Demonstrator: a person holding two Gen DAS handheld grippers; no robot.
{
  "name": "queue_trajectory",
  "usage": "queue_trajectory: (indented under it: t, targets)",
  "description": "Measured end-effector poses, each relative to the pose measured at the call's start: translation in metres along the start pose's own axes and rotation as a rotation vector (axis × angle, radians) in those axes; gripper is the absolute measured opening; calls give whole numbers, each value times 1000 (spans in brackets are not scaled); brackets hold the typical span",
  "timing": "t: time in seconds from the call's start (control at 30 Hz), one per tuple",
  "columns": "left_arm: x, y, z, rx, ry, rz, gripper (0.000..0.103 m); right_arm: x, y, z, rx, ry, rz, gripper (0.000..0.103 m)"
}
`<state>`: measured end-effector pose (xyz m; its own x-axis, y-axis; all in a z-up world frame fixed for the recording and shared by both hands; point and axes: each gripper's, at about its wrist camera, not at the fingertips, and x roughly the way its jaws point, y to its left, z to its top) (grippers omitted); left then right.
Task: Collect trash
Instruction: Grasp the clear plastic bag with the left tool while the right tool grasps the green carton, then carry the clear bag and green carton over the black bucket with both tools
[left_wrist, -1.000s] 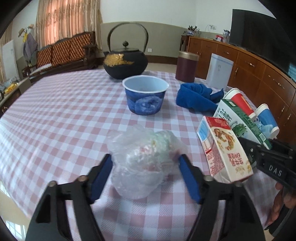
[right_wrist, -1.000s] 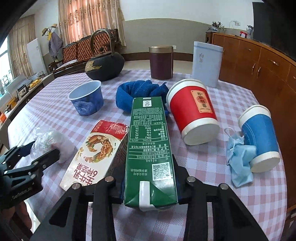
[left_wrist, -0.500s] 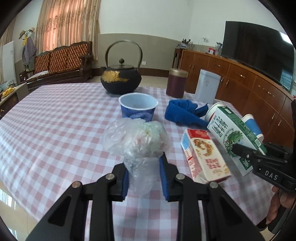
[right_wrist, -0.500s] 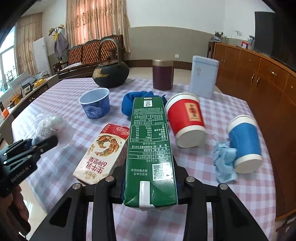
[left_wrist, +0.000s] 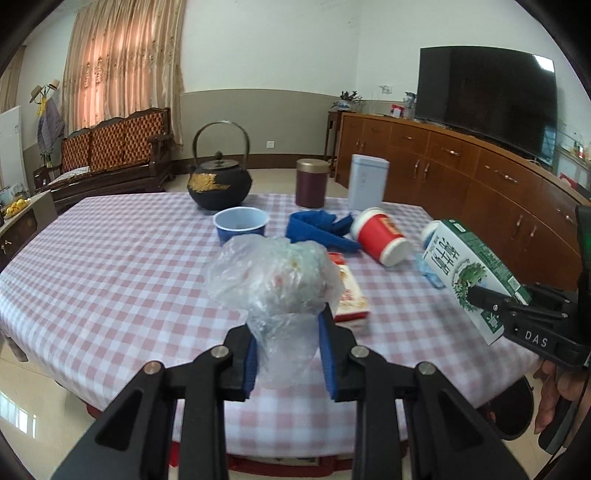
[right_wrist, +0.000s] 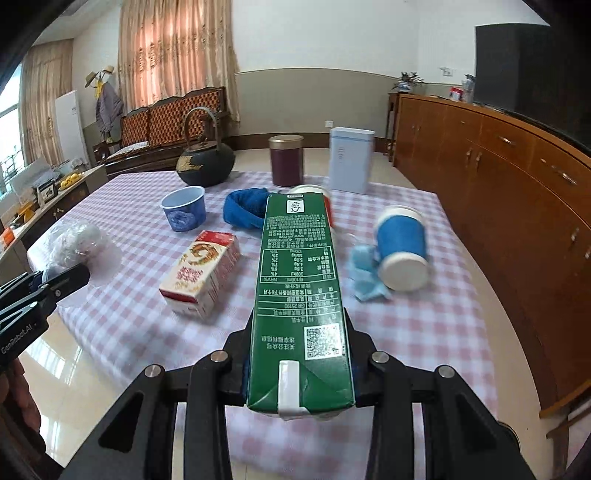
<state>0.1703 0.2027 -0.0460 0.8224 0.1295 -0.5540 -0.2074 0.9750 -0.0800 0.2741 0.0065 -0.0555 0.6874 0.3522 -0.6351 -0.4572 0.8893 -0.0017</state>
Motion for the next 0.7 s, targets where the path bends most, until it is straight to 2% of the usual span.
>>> queue_trajectory:
  t: [0.27,0.7]
  targets:
    - [-31,-31,-6,13,-25,-49,29,-53,-23,-23,37,-25,-42,39]
    - [-63,-102,-6,96,-69,-163,29,-131,-82,-58,126,-66,-153,39]
